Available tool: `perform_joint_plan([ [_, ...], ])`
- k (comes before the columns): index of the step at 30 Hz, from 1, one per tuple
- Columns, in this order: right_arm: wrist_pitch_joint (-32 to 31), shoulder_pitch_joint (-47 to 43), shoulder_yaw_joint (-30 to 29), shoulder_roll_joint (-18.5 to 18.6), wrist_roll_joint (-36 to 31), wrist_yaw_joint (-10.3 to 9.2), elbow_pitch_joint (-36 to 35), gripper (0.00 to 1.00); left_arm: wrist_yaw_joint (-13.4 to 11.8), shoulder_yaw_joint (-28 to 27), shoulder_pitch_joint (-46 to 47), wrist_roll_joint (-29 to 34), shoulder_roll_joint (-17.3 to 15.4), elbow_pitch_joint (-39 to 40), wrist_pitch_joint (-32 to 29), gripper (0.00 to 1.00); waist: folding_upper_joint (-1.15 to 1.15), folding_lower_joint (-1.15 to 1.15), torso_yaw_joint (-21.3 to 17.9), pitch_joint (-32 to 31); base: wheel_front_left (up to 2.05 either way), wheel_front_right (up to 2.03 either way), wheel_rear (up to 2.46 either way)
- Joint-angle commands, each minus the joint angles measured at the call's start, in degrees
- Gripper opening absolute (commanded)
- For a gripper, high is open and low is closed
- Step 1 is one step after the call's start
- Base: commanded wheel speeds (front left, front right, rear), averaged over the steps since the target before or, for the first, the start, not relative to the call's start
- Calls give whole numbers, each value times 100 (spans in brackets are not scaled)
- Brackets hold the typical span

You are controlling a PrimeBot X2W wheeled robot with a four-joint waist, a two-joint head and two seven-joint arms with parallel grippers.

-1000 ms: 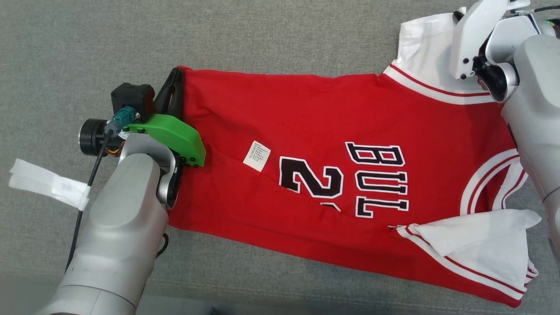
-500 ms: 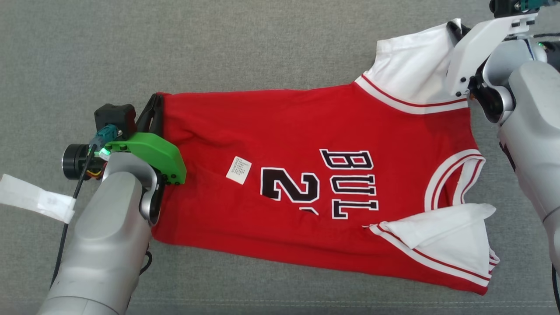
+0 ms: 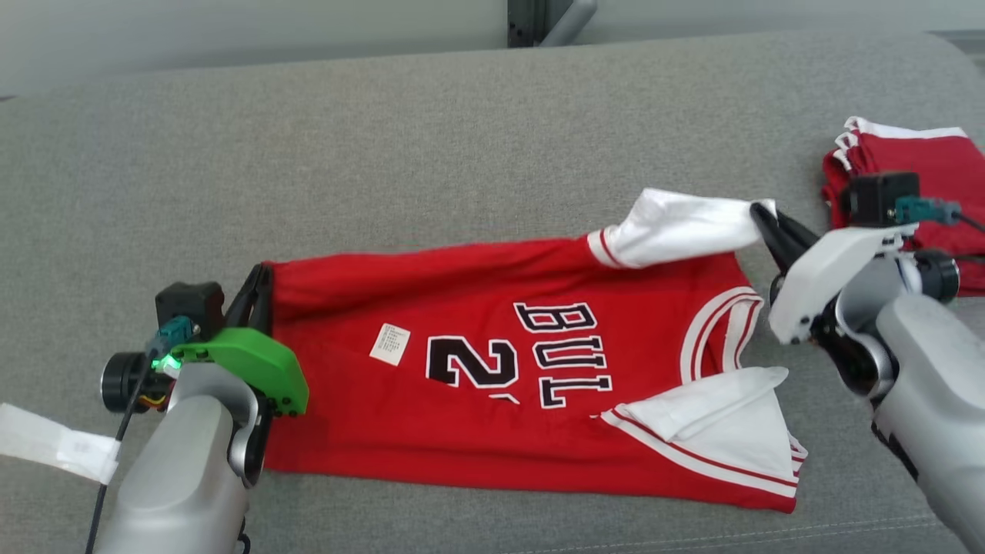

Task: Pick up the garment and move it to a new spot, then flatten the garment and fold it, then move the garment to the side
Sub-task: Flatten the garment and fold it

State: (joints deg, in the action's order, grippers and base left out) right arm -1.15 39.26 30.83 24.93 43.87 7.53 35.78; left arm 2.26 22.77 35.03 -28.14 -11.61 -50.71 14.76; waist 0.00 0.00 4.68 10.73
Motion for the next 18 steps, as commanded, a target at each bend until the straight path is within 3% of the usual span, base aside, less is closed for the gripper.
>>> perform_joint_plan([
  [1,96,-309,-33,44,78,-10,-175,0,-13,-17,-193,-42,-59,99,31,0,0,0,-252,-435,0,0,0],
  [9,238,-1735,-431,21,69,-10,-1150,0,-191,-151,-1115,-239,-214,814,-13,0,0,0,-391,-789,0,0,0],
  [18,-26,-2665,-1049,-300,-346,-10,-1855,0,-487,-290,-1816,-471,-251,1398,-202,0,0,0,-418,-751,0,0,0],
])
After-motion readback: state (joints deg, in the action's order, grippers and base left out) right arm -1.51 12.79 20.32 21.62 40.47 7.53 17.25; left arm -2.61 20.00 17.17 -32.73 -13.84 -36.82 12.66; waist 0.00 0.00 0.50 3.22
